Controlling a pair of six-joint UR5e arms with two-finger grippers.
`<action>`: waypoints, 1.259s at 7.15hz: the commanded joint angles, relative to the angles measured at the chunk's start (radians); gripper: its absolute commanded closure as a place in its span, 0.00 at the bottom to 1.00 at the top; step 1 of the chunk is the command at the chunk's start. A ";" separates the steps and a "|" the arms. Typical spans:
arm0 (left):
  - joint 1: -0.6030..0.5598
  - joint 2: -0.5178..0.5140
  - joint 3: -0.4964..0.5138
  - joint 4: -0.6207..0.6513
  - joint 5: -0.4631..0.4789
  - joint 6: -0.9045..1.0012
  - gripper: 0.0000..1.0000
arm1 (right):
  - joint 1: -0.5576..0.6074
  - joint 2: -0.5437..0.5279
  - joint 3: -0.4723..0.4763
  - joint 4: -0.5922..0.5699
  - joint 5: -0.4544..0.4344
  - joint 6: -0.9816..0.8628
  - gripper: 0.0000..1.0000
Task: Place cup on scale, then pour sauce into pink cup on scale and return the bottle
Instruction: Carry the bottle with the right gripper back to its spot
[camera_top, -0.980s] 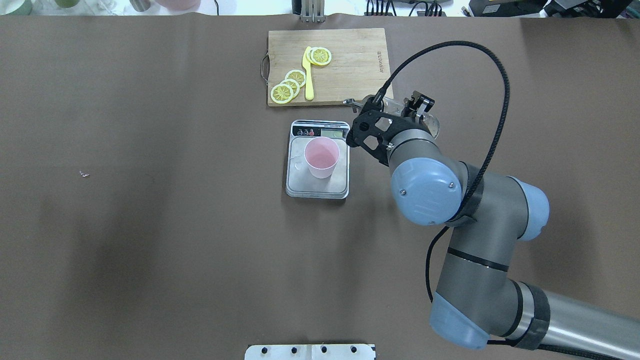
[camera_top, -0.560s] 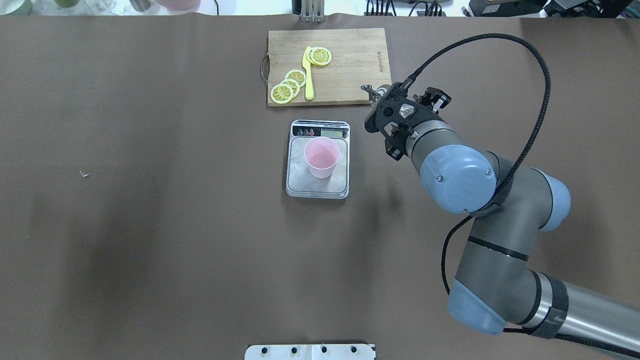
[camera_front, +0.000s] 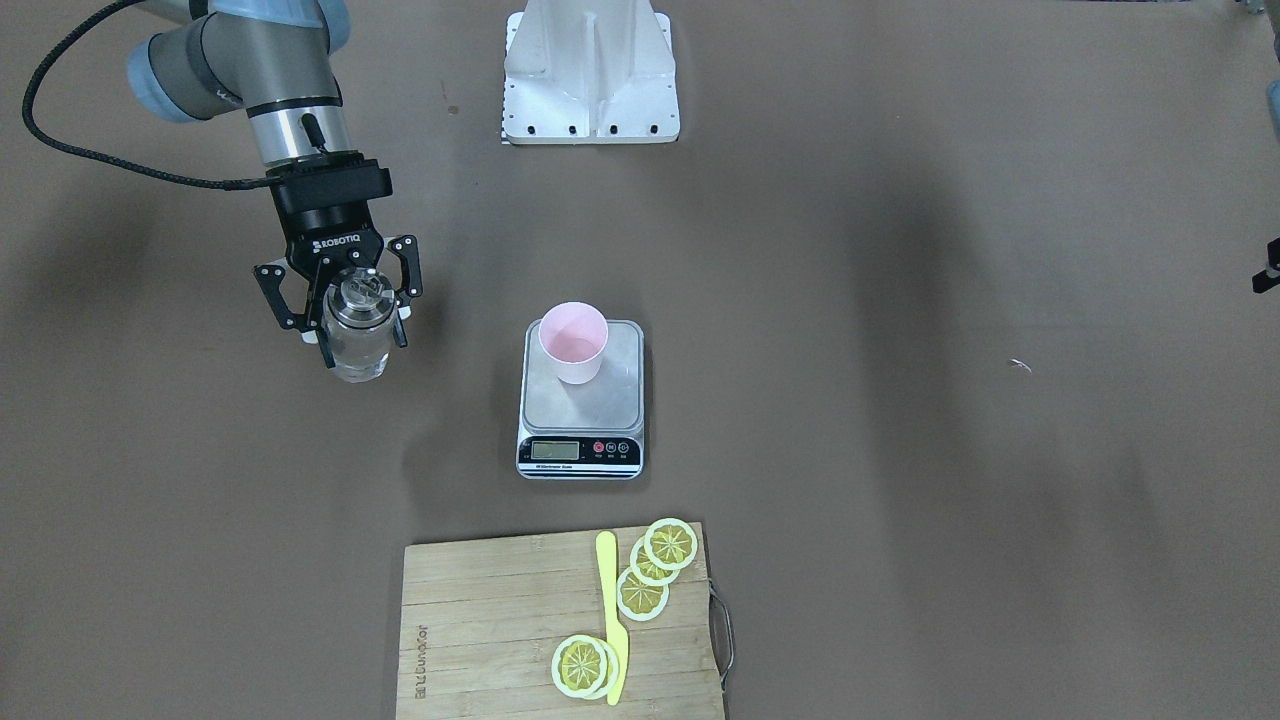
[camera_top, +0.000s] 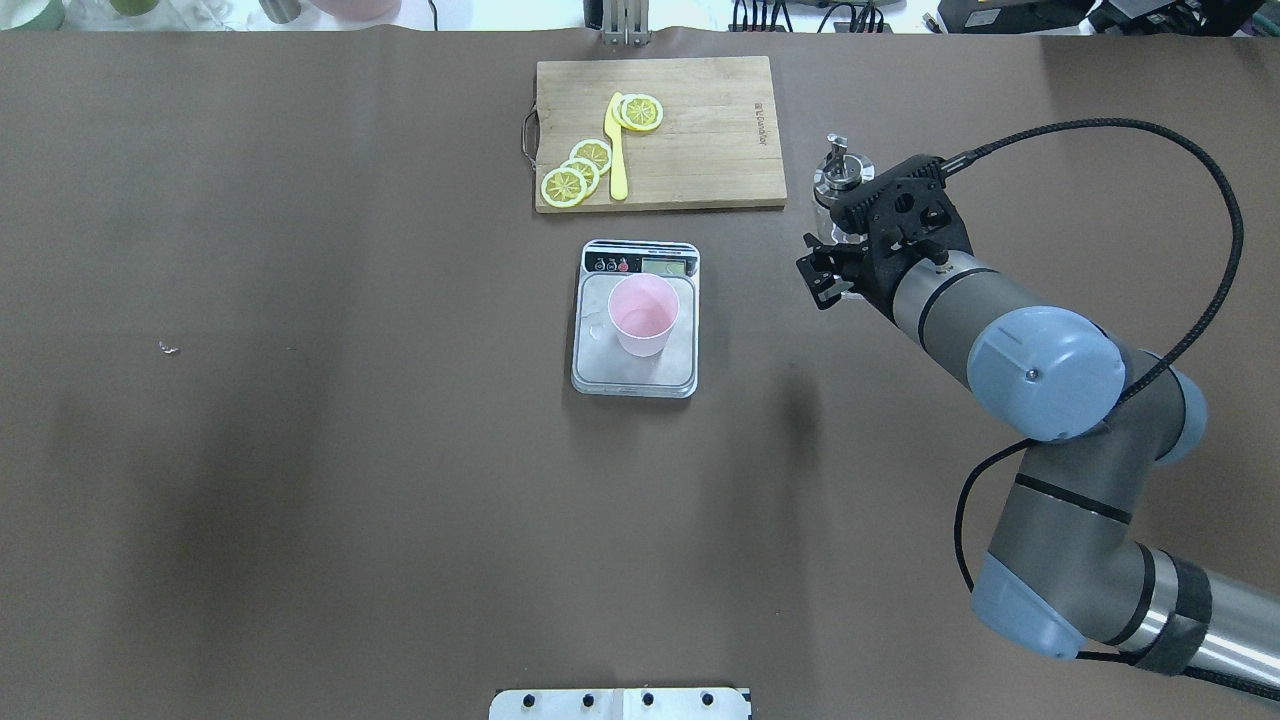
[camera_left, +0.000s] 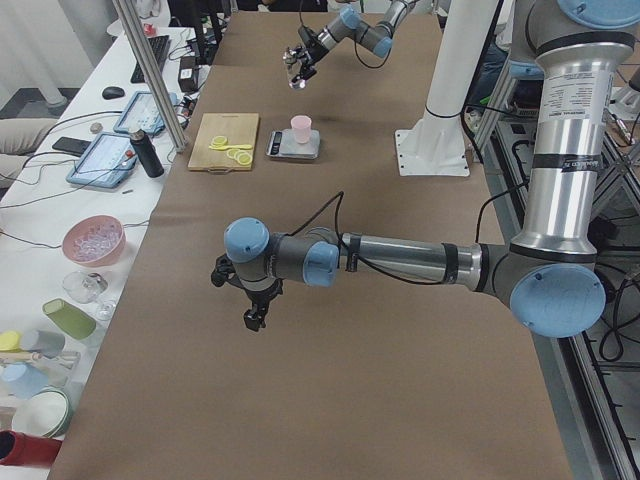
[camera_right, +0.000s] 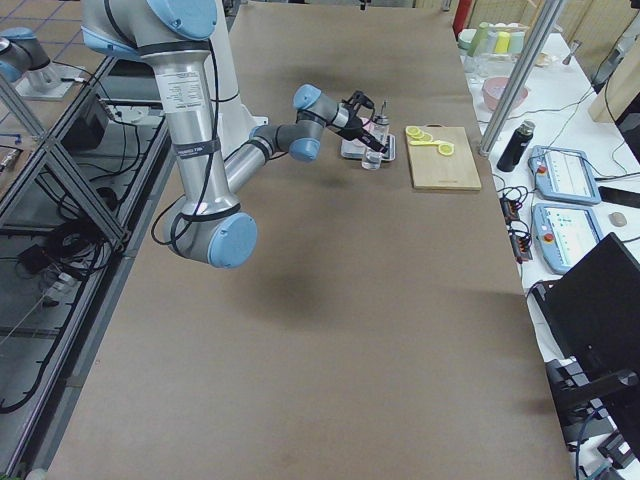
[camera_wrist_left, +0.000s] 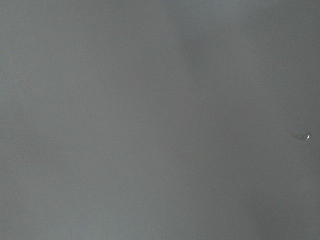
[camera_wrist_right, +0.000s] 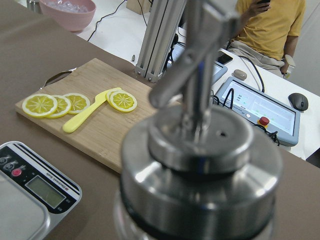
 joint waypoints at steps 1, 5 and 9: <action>-0.013 0.006 -0.004 0.014 0.001 -0.002 0.00 | 0.000 -0.053 -0.063 0.146 0.014 0.084 0.78; -0.019 -0.001 -0.030 0.014 0.003 -0.007 0.00 | 0.002 -0.059 -0.277 0.482 0.020 0.089 0.78; -0.019 0.005 -0.037 0.014 0.003 -0.007 0.00 | -0.009 -0.084 -0.298 0.585 0.016 0.088 0.77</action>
